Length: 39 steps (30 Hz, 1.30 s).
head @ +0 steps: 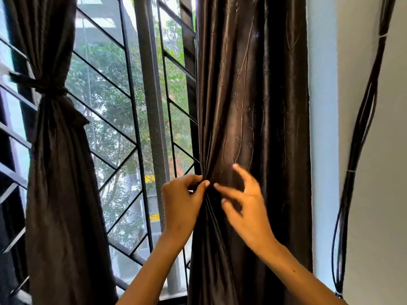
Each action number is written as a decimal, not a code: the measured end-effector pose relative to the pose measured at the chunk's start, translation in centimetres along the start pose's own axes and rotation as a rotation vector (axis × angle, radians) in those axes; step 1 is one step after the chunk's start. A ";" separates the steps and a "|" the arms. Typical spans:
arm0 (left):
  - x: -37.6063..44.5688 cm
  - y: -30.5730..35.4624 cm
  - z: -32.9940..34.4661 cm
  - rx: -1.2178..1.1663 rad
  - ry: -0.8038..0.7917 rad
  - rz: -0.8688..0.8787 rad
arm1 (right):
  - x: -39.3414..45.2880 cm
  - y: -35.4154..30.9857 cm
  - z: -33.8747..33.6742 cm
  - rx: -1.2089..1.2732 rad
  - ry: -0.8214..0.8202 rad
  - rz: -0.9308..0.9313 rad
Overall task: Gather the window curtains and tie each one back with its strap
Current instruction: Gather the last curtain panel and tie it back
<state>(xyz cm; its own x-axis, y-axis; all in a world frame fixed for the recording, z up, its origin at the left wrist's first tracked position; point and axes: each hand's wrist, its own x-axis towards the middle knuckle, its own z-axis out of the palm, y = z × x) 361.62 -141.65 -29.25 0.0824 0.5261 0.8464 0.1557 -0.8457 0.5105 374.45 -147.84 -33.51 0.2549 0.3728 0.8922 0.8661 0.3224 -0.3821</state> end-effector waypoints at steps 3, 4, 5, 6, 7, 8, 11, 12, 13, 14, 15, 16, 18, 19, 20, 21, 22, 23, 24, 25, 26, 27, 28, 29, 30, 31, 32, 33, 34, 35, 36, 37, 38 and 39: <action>0.0 -0.1 -0.2 -0.030 -0.011 -0.025 | 1.3 0.5 -1.3 0.151 0.113 0.327; 0.0 0.0 -0.2 -0.046 -0.015 -0.034 | 1.9 0.3 -1.7 0.261 0.049 0.458; 0.1 0.0 -0.2 -0.058 -0.018 -0.044 | 2.2 0.0 -2.0 0.400 -0.020 0.550; 0.1 0.1 -0.2 -0.062 -0.016 -0.053 | 2.5 -0.2 -2.1 0.542 -0.072 0.601; 0.1 0.1 -0.1 -0.059 -0.013 -0.057 | 2.5 -0.4 -2.1 0.639 -0.085 0.594; 0.1 0.1 -0.1 -0.052 -0.008 -0.058 | 2.2 -0.7 -1.9 0.642 -0.053 0.527; -0.2 0.1 0.1 -0.032 0.004 -0.036 | 0.4 -0.8 -1.1 0.167 0.119 0.252; -0.3 0.1 0.2 -0.028 0.003 -0.023 | -0.2 -1.2 -0.8 0.007 0.135 0.185; -0.3 0.2 0.2 -0.025 -0.003 -0.014 | -0.5 -1.7 -0.6 -0.109 0.114 0.123; -0.4 0.3 0.2 -0.023 -0.010 -0.007 | -0.8 -2.2 -0.5 -0.181 0.068 0.074; -0.4 0.3 0.2 -0.025 -0.015 -0.004 | -1.0 -2.7 -0.5 -0.235 0.008 0.043; -0.4 0.4 0.2 -0.030 -0.019 -0.003 | -1.1 -3.1 -0.6 -0.271 -0.071 0.023; -0.6 0.4 0.1 -0.055 -0.033 -0.007 | -1.0 -3.3 -0.8 -0.282 -0.236 0.003; -0.7 0.5 0.0 -0.071 -0.044 -0.010 | -0.9 -3.2 -0.9 -0.270 -0.291 -0.008; -0.8 0.6 -0.1 -0.092 -0.055 -0.015 | -0.9 -3.1 -0.9 -0.253 -0.322 -0.018; -0.9 0.7 -0.1 -0.113 -0.065 -0.020 | -0.9 -3.2 -0.8 -0.240 -0.344 -0.024; -0.9 0.7 -0.2 -0.131 -0.075 -0.023 | -0.9 -3.2 -0.8 -0.231 -0.364 -0.025; -0.9 0.8 -0.2 -0.140 -0.085 -0.026 | -0.8 -3.1 -0.8 -0.221 -0.383 -0.022; -0.9 0.8 -0.2 -0.139 -0.093 -0.028 | -0.7 -2.7 -0.6 -0.199 -0.398 -0.022; -0.7 0.7 -0.1 -0.126 -0.094 -0.031 | -0.6 -2.3 -0.5 -0.162 -0.407 -0.029; -0.5 0.6 -0.1 -0.107 -0.089 -0.032 | -0.6 -1.8 -0.4 -0.123 -0.399 -0.035; -0.4 0.5 0.0 -0.090 -0.078 -0.038 | -0.5 -1.2 -0.4 -0.095 -0.355 -0.026; -0.2 0.4 0.0 -0.085 -0.067 -0.053 | -0.2 -0.7 -0.6 -0.075 -0.259 0.003; -0.1 0.4 0.0 -0.091 -0.061 -0.074 | 0.1 -0.2 -1.0 -0.062 -0.124 0.055; 0.0 0.3 0.0 -0.105 -0.063 -0.093 | 0.5 0.2 -1.5 -0.060 0.013 0.125; 0.0 0.3 0.0 -0.120 -0.068 -0.104 | 0.9 0.6 -2.0 -0.064 0.109 0.206; 0.0 0.2 0.1 -0.135 -0.073 -0.109 | 1.3 0.7 -2.5 -0.038 0.152 0.295; 0.0 0.1 0.0 -0.149 -0.076 -0.111 | 1.7 0.9 -2.9 0.051 0.156 0.383; 0.0 0.1 0.0 -0.162 -0.078 -0.113 | 2.0 0.8 -3.1 0.214 0.128 0.460; 0.0 0.1 0.0 -0.174 -0.080 -0.114 | 2.3 0.6 -3.3 0.422 0.094 0.516; 0.0 0.0 0.1 -0.181 -0.081 -0.113 | 2.5 0.3 -3.3 0.600 0.056 0.540; 0.0 0.0 0.2 -0.179 -0.081 -0.109 | 2.5 0.3 -3.3 0.688 0.026 0.510; -0.1 0.0 0.3 -0.164 -0.078 -0.102 | 2.3 0.4 -3.0 0.655 0.029 0.442; -0.2 0.0 0.4 -0.136 -0.071 -0.087 | 1.9 0.4 -2.8 0.519 0.063 0.355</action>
<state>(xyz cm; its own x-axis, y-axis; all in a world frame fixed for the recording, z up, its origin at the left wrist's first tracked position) 362.01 -141.77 -29.50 0.1445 0.5992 0.7875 0.0306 -0.7981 0.6017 376.50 -149.39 -31.27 0.5270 0.4874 0.6962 0.4068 0.5746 -0.7102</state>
